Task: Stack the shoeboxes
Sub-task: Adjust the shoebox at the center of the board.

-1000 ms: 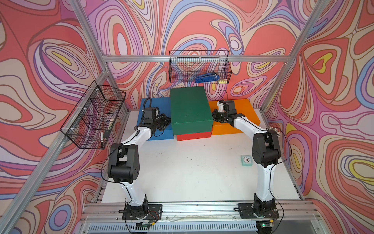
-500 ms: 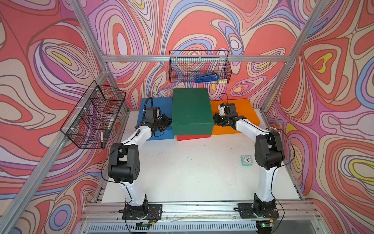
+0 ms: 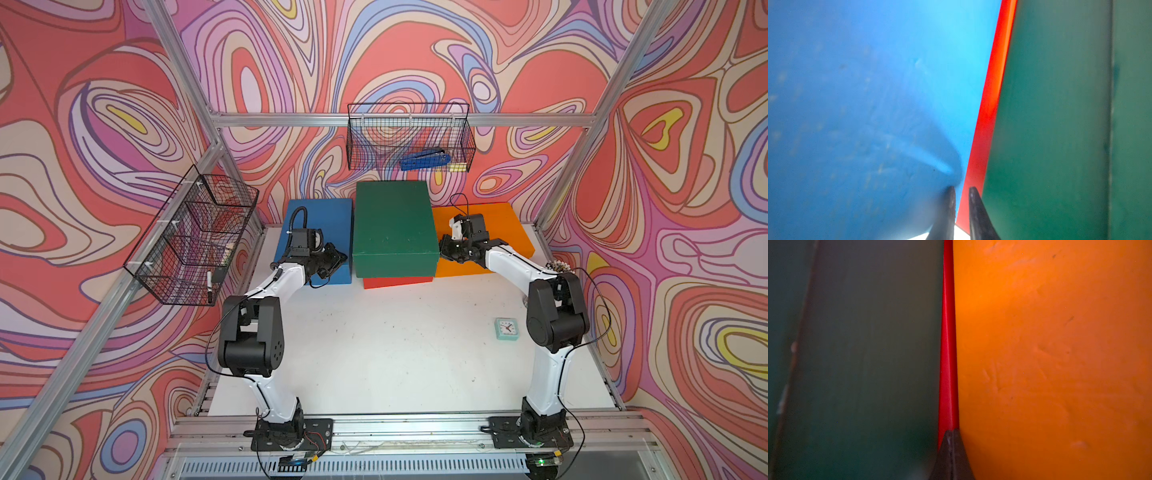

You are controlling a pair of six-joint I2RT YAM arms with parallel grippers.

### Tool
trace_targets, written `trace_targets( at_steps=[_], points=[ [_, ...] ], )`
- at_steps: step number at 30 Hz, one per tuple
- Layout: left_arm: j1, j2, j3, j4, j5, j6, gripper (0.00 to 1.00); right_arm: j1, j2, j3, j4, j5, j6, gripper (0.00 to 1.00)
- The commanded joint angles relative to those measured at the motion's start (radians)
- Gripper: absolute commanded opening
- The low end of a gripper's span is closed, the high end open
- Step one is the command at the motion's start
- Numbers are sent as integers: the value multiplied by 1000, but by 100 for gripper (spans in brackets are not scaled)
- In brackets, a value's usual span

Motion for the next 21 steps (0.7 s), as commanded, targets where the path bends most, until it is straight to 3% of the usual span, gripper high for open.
trace_targets(
  at_steps=[1, 13, 21],
  points=[
    [44, 59, -27, -61, -60, 0, 16, -9, 1, 21, -43, 26, -12, 0],
    [71, 20, -16, -101, -50, -18, 17, -12, -36, -17, -100, 68, -24, 0],
    [-34, -137, -54, -201, -136, -3, 18, -12, -79, -59, -110, 50, -13, 0]
  ],
)
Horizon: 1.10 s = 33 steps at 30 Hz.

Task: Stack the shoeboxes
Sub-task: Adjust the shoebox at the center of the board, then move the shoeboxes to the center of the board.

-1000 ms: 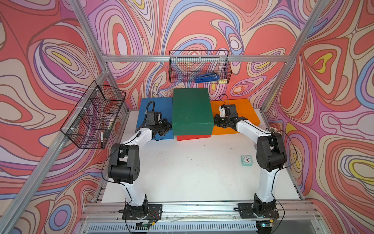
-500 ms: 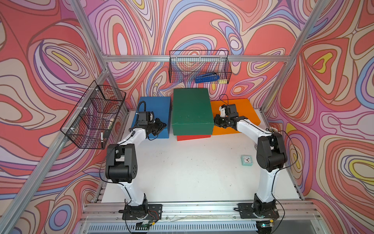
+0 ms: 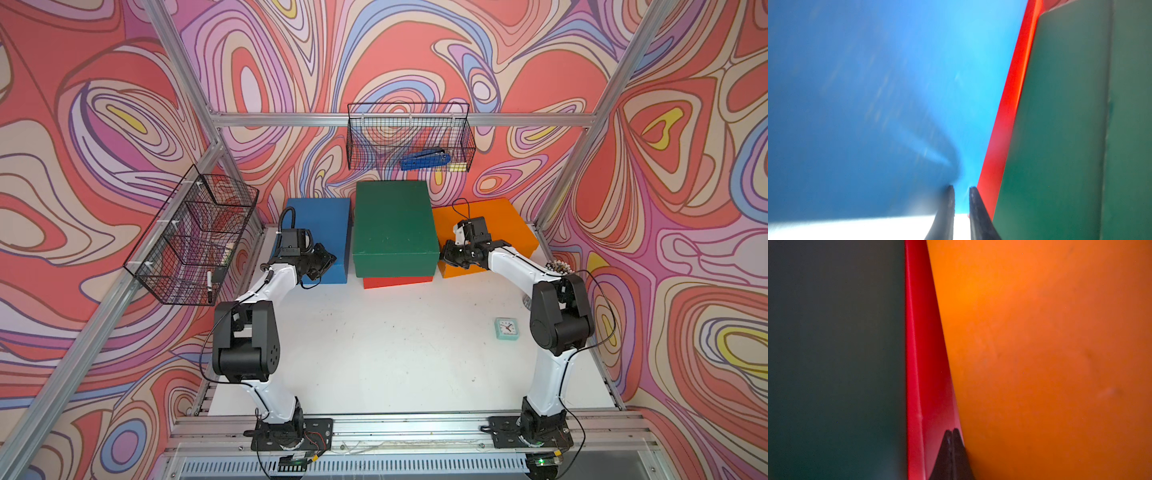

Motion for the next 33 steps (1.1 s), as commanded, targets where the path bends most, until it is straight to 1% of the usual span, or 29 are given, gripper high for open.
trace_targets(
  at_steps=[1, 4, 6, 10, 12, 16, 19, 21, 24, 27, 33],
  points=[
    [-59, -66, -44, -92, -57, -9, 18, -5, -40, -12, -8, -6, 8, 0],
    [-109, -71, -84, -64, -54, -32, 18, -4, -35, -14, 9, -19, 24, 0],
    [-132, -49, -97, -64, -56, -39, 18, -1, -26, -14, 19, -28, 30, 0],
    [-139, 14, -107, -64, -72, -54, 16, 10, 9, 2, 24, -35, 32, 0],
    [-139, 45, -108, -17, -81, -59, 16, 13, 22, 6, 34, -40, 33, 0],
    [-145, 131, -52, 19, -49, -69, 16, 17, 39, 6, 68, -58, 35, 0],
    [-158, 182, 18, 1, -54, -60, 16, 21, 52, 15, 72, -57, 32, 0],
    [-168, 198, 54, -10, -80, -50, 16, 24, 57, 16, 83, -61, 31, 0],
    [-178, 223, 102, -19, -97, -39, 16, 24, 62, 1, 120, -89, 38, 0],
    [-187, 246, 128, -23, -105, -39, 16, 24, 71, -17, 175, -151, 46, 0],
    [-200, 246, 91, -4, -99, -53, 16, 41, 73, -68, 272, -263, 87, 0]
  ],
)
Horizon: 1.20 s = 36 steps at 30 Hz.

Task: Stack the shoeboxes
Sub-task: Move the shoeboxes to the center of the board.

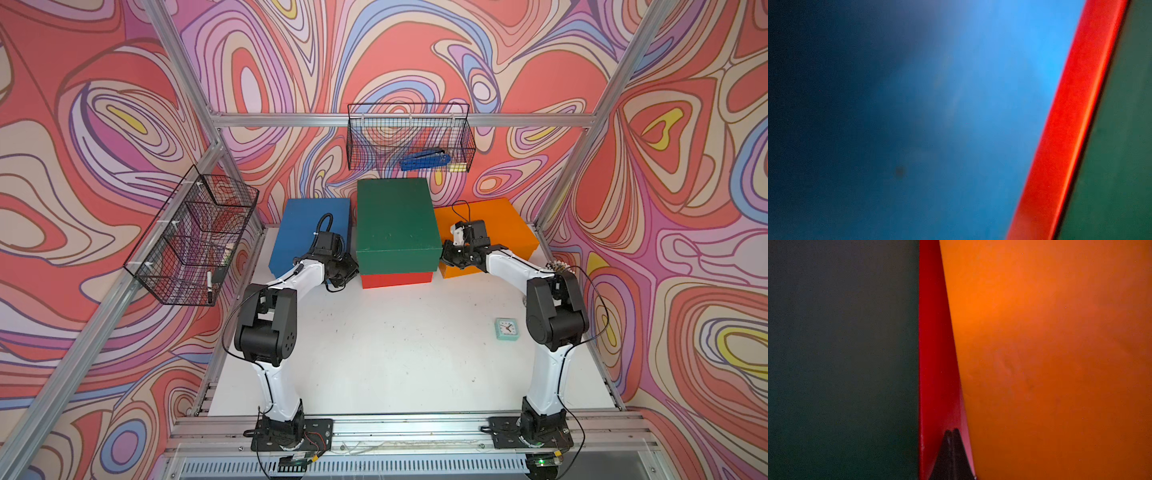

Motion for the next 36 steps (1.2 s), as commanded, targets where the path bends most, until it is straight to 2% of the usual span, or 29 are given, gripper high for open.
trace_targets(
  at_steps=[1, 11, 28, 32, 36],
  points=[
    [-32, 48, -24, 59, -1, -19, 16, 57, 15, -42, 87, -137, 31, 0],
    [-35, -51, -159, 108, -5, -32, 16, 106, -73, -216, 182, -156, 95, 0],
    [-46, -283, -400, 112, -23, -35, 16, 149, -310, -451, 201, -103, 125, 0],
    [-46, -355, -449, 73, -59, -18, 16, 150, -344, -467, 141, -57, 119, 0],
    [-43, -385, -428, 9, -124, 19, 16, 145, -342, -402, -1, 44, 53, 0]
  ],
)
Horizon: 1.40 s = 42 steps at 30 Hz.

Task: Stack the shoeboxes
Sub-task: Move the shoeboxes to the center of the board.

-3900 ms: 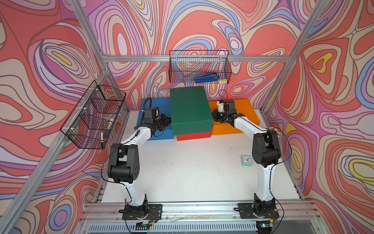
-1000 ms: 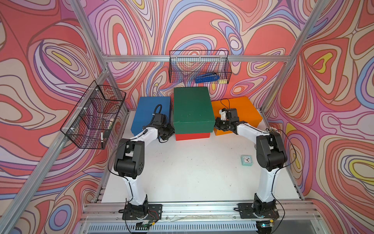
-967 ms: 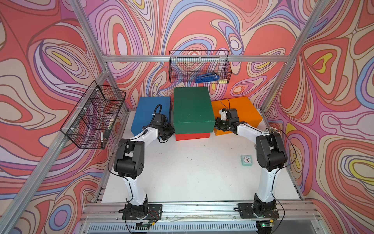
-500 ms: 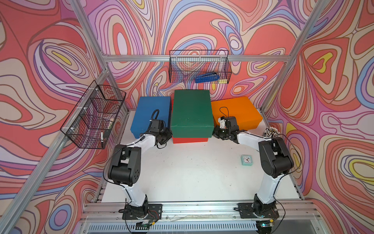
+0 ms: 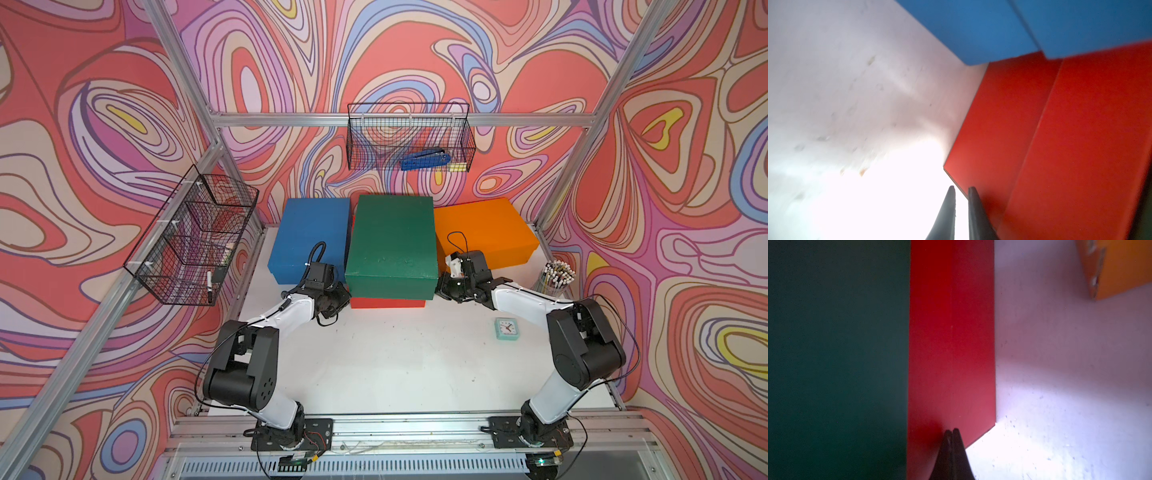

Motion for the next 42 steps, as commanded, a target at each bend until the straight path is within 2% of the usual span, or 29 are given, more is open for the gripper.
trace_targets(
  at_steps=[1, 6, 12, 20, 26, 31, 42],
  points=[
    [-13, -27, 32, -83, -19, 36, 16, 10, -12, 69, -95, 57, -49, 0],
    [31, 10, 114, -113, -38, 57, 14, -55, 60, 154, -93, 40, -44, 0],
    [82, 115, 221, -99, 4, 62, 14, -65, 238, 324, -97, -2, -65, 0],
    [80, 248, 274, 19, 118, -5, 14, -83, 407, 482, -65, -56, -44, 0],
    [45, 258, 253, 45, 136, -23, 14, -85, 463, 546, -52, -87, -34, 0],
    [14, 194, 209, 50, 129, -32, 14, -85, 437, 494, -7, -108, -1, 0],
    [-27, 31, 17, 68, 107, -54, 14, -41, 216, 193, 90, -98, 65, 0]
  ],
)
